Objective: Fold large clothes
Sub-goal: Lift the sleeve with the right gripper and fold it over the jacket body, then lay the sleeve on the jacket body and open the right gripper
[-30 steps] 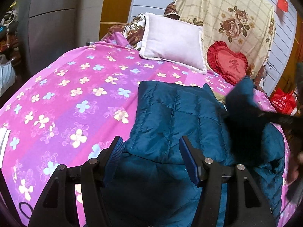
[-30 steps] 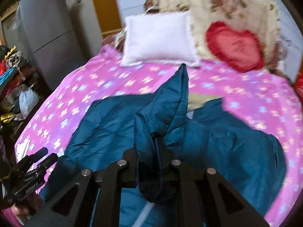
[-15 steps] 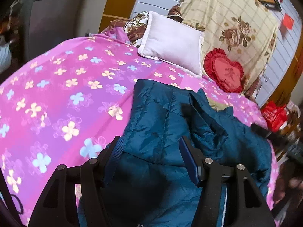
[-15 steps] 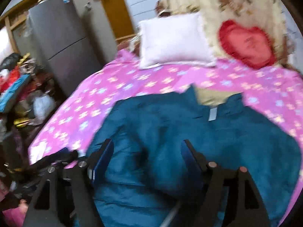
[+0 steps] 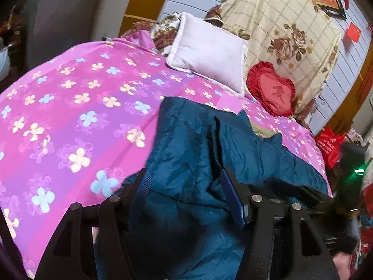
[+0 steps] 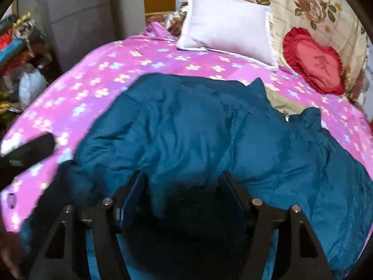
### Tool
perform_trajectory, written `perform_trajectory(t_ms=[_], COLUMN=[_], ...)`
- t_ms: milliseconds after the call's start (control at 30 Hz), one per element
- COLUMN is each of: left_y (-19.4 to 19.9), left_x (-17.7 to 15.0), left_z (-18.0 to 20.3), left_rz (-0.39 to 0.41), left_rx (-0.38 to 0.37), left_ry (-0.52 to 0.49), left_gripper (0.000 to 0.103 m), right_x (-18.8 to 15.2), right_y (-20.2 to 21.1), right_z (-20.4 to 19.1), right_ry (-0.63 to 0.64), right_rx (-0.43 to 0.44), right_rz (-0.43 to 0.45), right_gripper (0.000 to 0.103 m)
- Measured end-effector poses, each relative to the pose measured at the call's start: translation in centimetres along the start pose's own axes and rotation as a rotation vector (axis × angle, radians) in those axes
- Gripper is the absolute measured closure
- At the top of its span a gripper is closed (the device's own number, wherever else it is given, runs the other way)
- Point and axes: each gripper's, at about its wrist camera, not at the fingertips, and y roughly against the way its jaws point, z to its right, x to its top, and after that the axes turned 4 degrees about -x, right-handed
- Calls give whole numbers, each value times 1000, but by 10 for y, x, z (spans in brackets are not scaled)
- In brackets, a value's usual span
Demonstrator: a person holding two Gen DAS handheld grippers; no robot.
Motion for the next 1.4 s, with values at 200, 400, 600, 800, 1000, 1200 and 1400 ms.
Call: perform_trajectory(t_ms=[200, 400, 600, 800, 1000, 1200, 1400], left_y=[-12, -46, -88, -60, -76, -53, -38], left_x=[-7, -9, 0, 21, 9, 22, 35], left_z=[19, 41, 55, 53, 26, 34, 56], left_rz=[-14, -74, -176, -78, -126, -100, 15], left_rx=[-12, 32, 67, 86, 158, 153, 152], left_ry=[-50, -88, -92, -104, -109, -134, -201], left_gripper=[55, 55, 103, 103, 103, 92, 71], right_x=[-42, -105, -165, -163, -110, -104, -112], right_y=[83, 153, 180, 145, 81, 44, 98], right_z=[67, 175, 275, 279, 250, 272, 287], right_ry=[-85, -230, -511, -491, -374, -499, -573], right_rx=[-9, -177, -299, -299, -313, -284, -251], right_rz=[82, 103, 103, 79, 90, 26, 161], right_gripper=[32, 28, 28, 32, 34, 32, 32])
